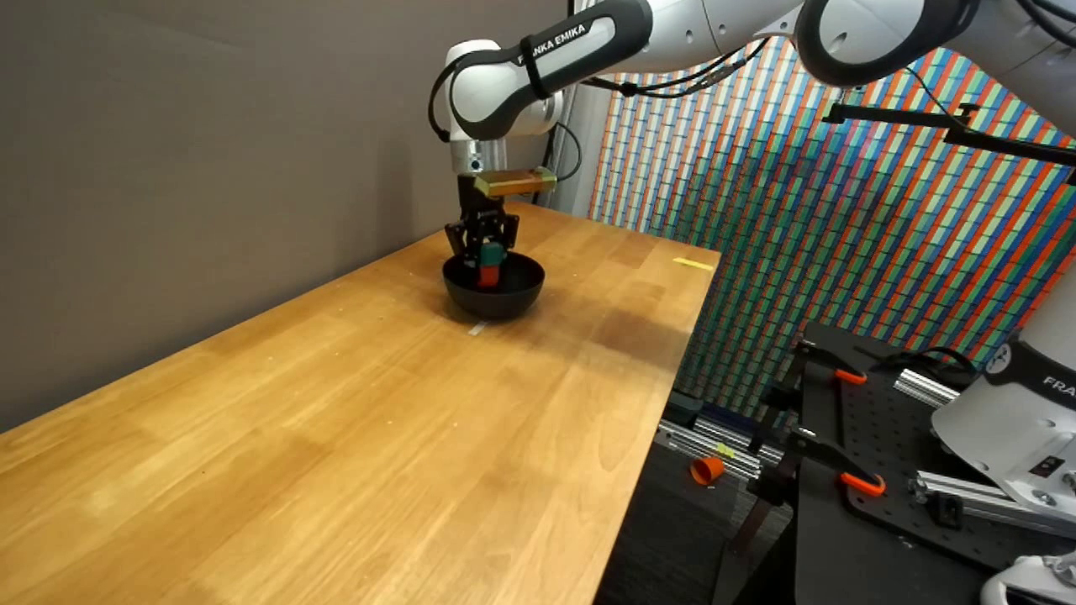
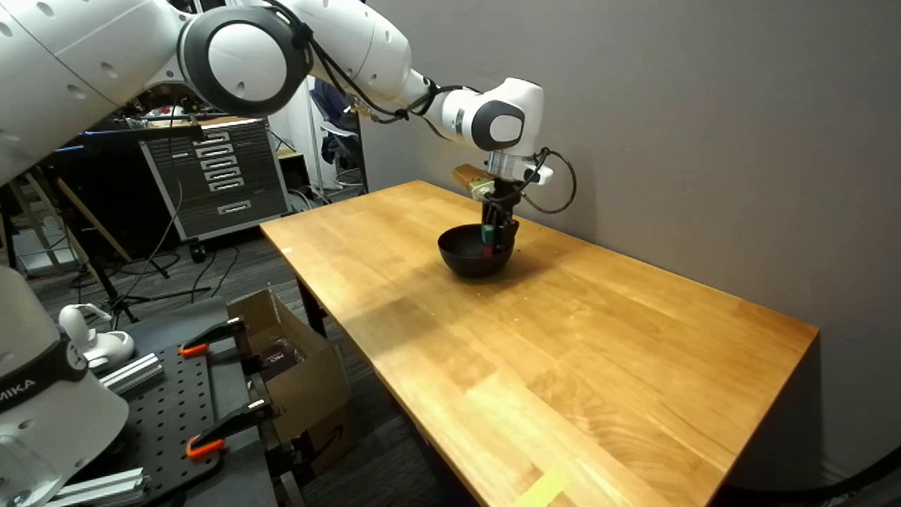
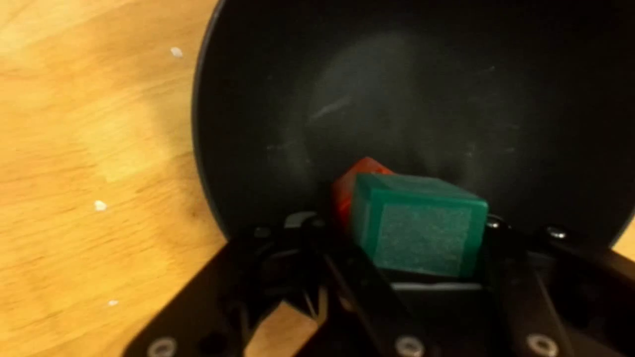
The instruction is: Take the blocks out of the bowl and put them on the table
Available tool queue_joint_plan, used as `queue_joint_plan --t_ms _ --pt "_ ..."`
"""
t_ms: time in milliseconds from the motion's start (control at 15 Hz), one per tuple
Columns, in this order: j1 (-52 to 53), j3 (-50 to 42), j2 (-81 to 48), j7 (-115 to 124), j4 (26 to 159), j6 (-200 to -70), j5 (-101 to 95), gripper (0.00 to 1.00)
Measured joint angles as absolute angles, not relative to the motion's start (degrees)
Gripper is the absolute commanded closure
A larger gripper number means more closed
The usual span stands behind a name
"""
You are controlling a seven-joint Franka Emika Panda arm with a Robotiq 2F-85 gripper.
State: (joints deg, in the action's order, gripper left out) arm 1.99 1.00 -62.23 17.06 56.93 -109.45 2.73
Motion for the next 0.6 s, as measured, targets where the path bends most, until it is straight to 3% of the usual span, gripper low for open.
queue_joint_plan --t_ms 600 --pt "2.30 -0.50 -54.76 21.04 59.83 -108.03 2.73 0.76"
